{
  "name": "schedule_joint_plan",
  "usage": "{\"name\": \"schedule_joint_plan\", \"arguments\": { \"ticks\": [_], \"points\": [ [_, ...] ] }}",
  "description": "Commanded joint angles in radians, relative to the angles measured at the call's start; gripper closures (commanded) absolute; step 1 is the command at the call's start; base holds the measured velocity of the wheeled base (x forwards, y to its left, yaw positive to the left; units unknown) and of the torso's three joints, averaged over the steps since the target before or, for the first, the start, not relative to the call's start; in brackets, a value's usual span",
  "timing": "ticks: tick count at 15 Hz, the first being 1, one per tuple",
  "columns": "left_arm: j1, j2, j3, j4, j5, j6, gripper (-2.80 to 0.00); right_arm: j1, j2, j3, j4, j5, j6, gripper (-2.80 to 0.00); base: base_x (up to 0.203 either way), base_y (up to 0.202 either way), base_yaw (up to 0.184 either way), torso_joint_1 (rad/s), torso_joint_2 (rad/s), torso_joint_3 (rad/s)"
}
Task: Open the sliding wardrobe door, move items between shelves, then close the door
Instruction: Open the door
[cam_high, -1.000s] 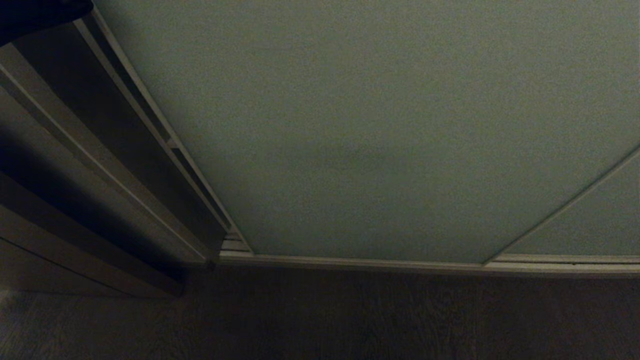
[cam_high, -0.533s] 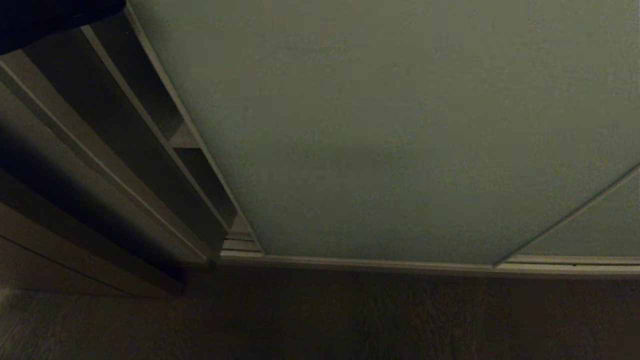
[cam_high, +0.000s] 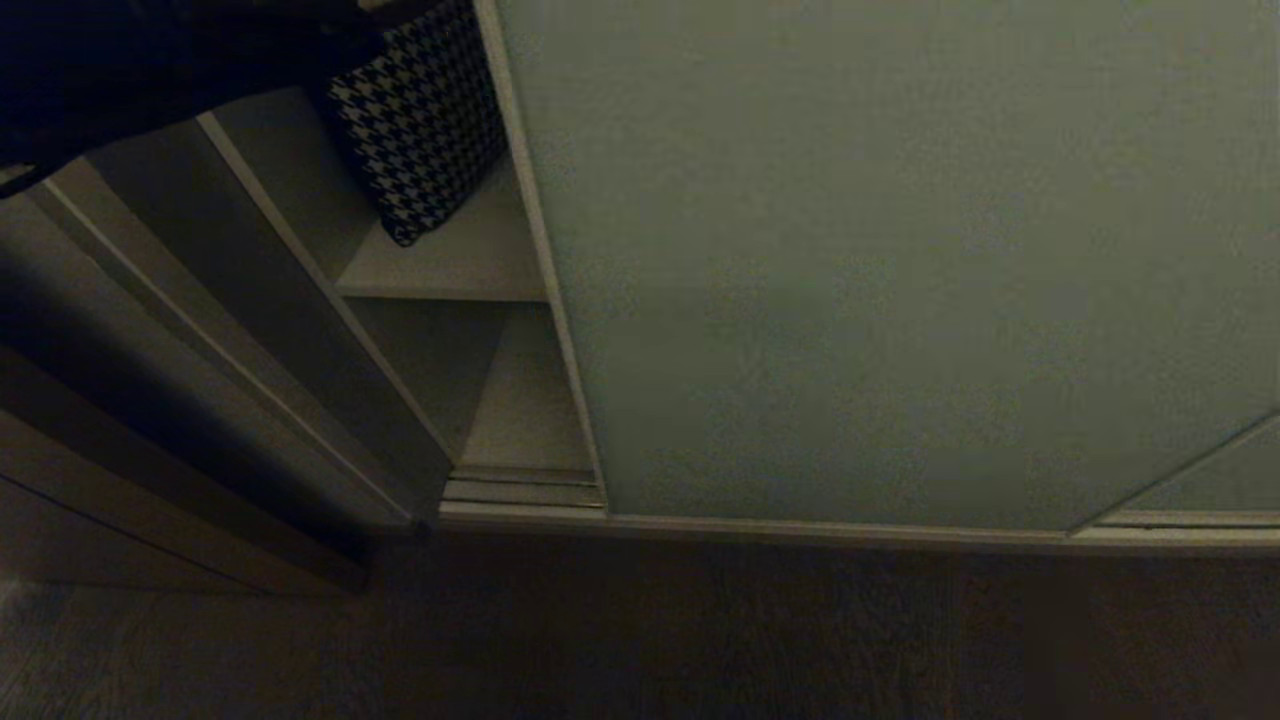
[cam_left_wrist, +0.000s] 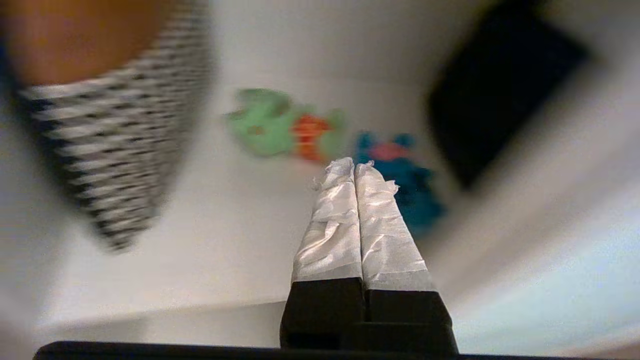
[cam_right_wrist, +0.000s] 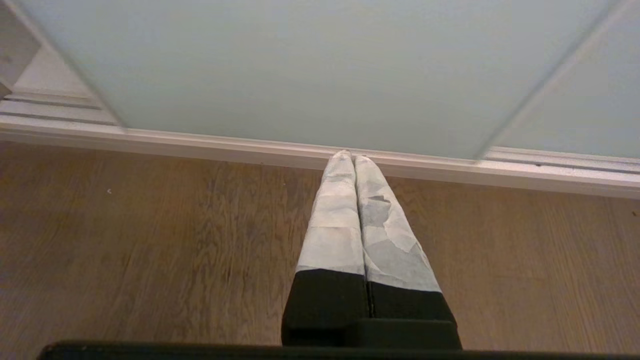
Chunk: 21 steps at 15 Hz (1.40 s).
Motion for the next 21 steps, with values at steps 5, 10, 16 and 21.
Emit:
{"name": "schedule_joint_plan", "arguments": {
  "ticks": [5, 10, 16, 21],
  "points": [
    [0.182, -0.174, 0.176, 0.140, 0.033, 0.016, 0.00, 0.000, 0.000, 0.000, 0.000, 0.000, 0.000, 0.00, 0.000, 0.000, 0.000, 0.000, 0.00, 0.000],
    [0.210, -0.670, 0.722, 0.239, 0.022, 0.023, 0.00, 0.000, 0.000, 0.000, 0.000, 0.000, 0.001, 0.00, 0.000, 0.000, 0.000, 0.000, 0.00, 0.000],
    [0.318, -1.288, 1.352, 0.334, -0.062, 0.082, 0.00, 0.000, 0.000, 0.000, 0.000, 0.000, 0.000, 0.00, 0.000, 0.000, 0.000, 0.000, 0.00, 0.000],
    [0.336, -1.512, 1.449, 0.328, -0.092, 0.099, 0.00, 0.000, 0.000, 0.000, 0.000, 0.000, 0.001, 0.00, 0.000, 0.000, 0.000, 0.000, 0.00, 0.000]
  ]
}}
